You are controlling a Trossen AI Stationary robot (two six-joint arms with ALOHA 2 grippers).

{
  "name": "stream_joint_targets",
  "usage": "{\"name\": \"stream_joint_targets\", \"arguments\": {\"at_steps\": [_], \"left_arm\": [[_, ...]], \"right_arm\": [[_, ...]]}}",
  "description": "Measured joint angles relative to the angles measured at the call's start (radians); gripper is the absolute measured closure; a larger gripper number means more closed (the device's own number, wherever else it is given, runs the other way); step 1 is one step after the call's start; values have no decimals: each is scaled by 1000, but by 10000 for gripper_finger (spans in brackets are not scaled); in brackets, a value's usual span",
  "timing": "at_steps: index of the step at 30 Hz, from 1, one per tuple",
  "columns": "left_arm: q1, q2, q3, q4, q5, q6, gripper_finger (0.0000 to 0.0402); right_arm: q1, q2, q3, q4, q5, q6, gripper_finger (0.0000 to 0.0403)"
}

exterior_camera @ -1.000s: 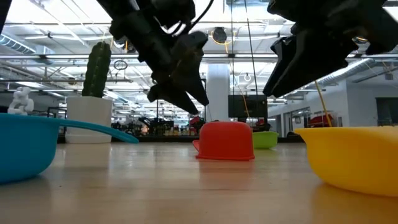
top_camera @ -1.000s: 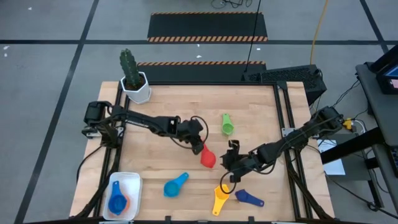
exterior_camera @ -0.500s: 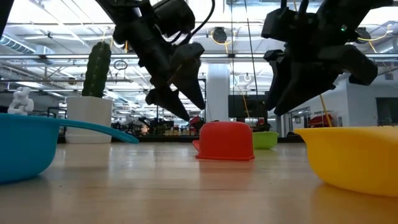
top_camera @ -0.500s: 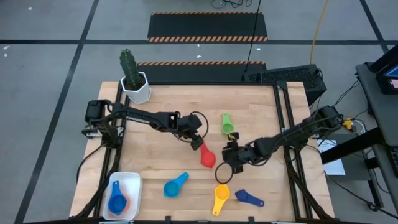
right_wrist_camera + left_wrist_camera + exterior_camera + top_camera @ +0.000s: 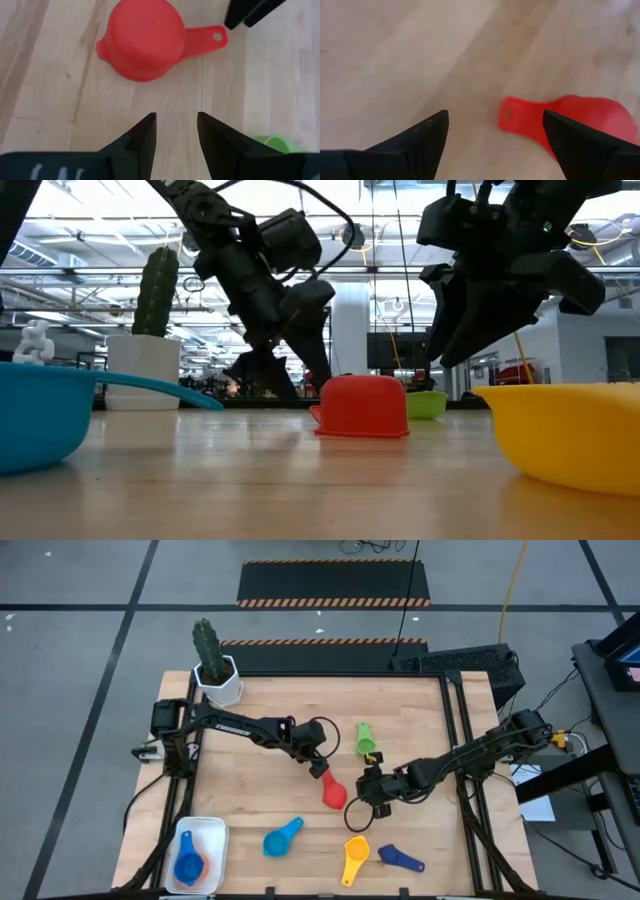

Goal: Nest measuring cups in basket
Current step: Stack the red measuring cup on top of the blue measuring cup into the white bin

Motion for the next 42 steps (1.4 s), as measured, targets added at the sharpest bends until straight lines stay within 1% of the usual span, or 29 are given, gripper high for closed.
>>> {"name": "stream_joint_targets", "arguments": {"at_steps": [4,8,20,24,28,34,38,42], "left_arm": [[-11,4,0,29,20,3,97],[-10,26,0,41,18,6,106],[-23,68,0,110,41,-18,108],[-33,71,0,124,56,-19,119],[-46,73,0,125,60,-23,145],[-48,73,0,125,44,-22,200],[-48,73,0,125,39,17,246],[-55,73,0,105,32,103,302]], "right_arm": [[0,0,0,16,-4,10,266],[0,0,0,45,-49,12,266],[0,0,0,44,-52,11,266],[0,0,0,43,-52,11,266],[0,0,0,45,-52,11,266],[0,0,0,45,-52,11,266],[2,0,0,45,-52,12,266],[3,0,0,45,-52,21,266]]}}
